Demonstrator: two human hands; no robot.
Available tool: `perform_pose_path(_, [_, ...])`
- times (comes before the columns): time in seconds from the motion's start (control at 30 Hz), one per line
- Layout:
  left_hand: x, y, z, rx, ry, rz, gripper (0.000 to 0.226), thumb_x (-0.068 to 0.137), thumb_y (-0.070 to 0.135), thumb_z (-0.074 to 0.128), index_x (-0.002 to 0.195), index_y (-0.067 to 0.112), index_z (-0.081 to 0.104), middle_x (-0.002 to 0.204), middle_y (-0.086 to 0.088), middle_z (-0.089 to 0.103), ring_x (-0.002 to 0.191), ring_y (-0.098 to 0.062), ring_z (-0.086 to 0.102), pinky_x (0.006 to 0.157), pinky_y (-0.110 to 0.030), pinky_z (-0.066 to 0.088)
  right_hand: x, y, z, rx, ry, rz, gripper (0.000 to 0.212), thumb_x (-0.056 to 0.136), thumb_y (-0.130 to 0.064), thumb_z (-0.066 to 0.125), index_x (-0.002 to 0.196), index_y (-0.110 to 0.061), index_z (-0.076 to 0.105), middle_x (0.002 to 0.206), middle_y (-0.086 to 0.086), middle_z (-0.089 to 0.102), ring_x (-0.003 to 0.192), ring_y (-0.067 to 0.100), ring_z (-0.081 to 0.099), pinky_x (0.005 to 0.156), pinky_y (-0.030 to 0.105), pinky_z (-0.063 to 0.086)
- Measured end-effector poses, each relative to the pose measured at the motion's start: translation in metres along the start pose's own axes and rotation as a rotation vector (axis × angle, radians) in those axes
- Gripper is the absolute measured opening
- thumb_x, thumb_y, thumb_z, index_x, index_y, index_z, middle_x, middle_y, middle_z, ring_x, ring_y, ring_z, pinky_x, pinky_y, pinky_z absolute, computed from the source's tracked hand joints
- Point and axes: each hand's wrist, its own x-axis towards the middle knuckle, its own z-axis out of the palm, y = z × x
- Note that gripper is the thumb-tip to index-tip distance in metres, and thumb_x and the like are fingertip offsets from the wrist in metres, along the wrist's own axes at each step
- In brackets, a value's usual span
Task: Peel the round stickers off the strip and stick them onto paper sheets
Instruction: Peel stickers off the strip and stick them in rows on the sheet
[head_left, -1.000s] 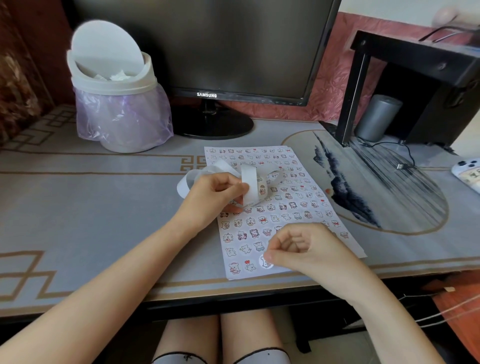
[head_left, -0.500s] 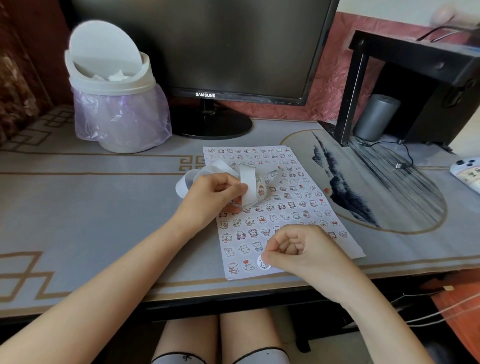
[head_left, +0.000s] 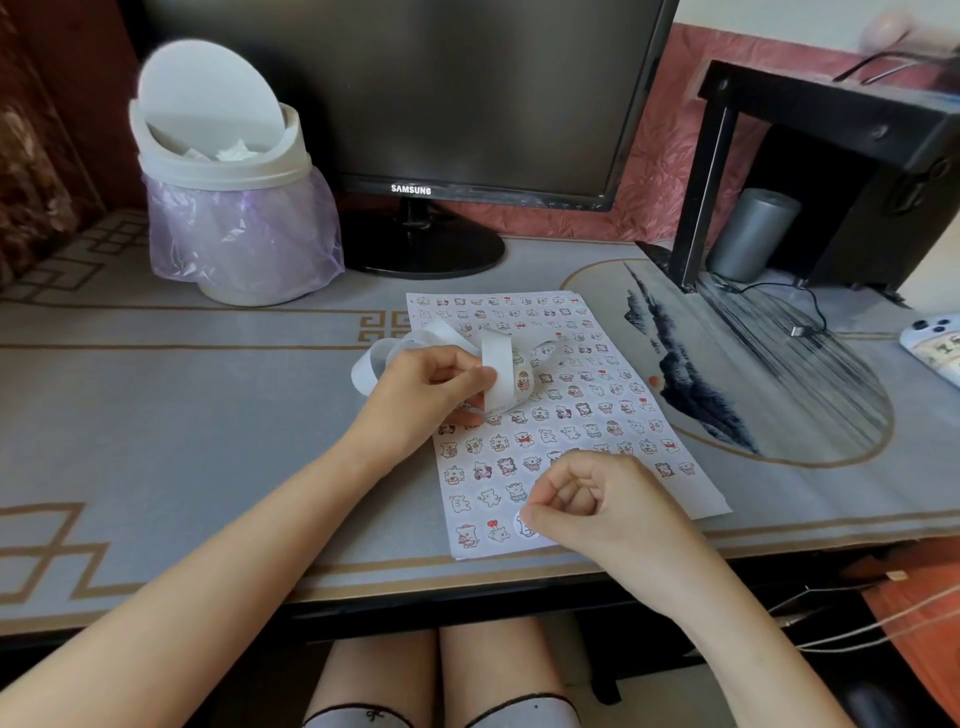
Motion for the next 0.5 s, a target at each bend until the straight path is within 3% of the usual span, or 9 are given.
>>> perform_pose_path(0.3, [0.0001, 0.0003, 0.0005, 0.005, 0.002, -0.002, 0.016, 0.090, 0.015, 0.063, 0.075, 0.010, 0.066, 0.072, -0.004, 0.069, 0.072, -0.018, 0.067, 0.076, -0.029, 0.059, -0.0011, 0.0012, 0.0006, -0.050, 0.015, -0.036, 0.014, 0.074, -0.019, 0.076, 0.070, -0.023, 0.063, 0.054, -0.016, 0.055, 0.050, 0.000, 0.045, 0.058, 0.016, 0.038])
perform_pose_path(0.5, [0.0001, -0.0004, 0.0003, 0.040, 0.007, 0.009, 0.017, 0.089, 0.016, 0.064, 0.072, 0.012, 0.066, 0.070, -0.001, 0.069, 0.069, -0.015, 0.066, 0.079, -0.034, 0.058, 0.0004, 0.0062, -0.0035, -0.019, -0.004, -0.037, 0.020, 0.076, -0.019, 0.075, 0.083, -0.027, 0.058, 0.069, -0.011, 0.053, 0.052, 0.001, 0.043, 0.063, 0.020, 0.040])
